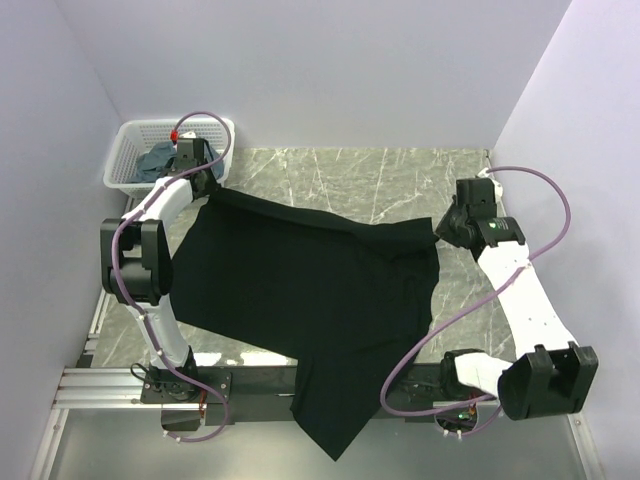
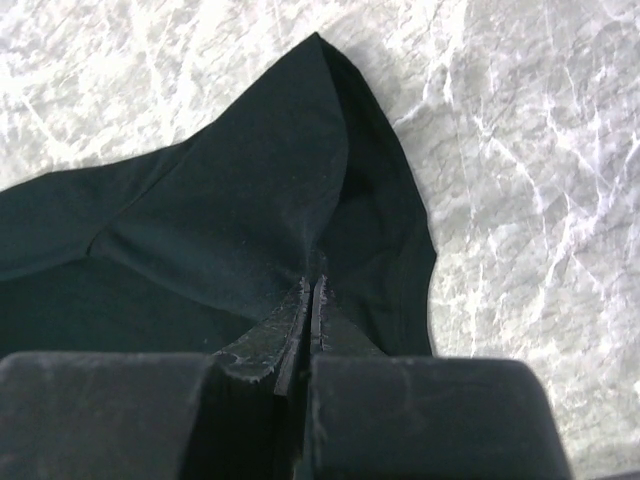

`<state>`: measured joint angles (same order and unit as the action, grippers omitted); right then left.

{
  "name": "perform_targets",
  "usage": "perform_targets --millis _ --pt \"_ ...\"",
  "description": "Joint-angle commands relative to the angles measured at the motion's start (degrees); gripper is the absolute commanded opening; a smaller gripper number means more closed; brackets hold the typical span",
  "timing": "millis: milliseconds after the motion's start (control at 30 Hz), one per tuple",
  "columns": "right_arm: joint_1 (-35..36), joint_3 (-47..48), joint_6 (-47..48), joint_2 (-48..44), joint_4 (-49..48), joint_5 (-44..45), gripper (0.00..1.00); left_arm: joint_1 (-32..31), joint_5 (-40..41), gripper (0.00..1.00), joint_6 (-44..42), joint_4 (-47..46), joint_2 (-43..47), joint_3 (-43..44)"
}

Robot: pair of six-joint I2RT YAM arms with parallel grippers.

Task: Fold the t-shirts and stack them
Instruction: Fold the tshirt

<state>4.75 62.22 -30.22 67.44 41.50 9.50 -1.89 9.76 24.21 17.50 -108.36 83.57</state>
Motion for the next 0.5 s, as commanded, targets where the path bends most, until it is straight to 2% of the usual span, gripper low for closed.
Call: perform_targets --millis 0,467 --pt "0.4 -0.1 -0.5 -2.8 1.9 -1.5 0.0 0.9 0.2 0.01 -1.4 -6.0 4.0 2.6" --pt "0.4 -9.7 -2.1 -10.7 5.3 -8.0 0.0 0.8 0.5 0.01 -1.6 -2.9 6.7 0.8"
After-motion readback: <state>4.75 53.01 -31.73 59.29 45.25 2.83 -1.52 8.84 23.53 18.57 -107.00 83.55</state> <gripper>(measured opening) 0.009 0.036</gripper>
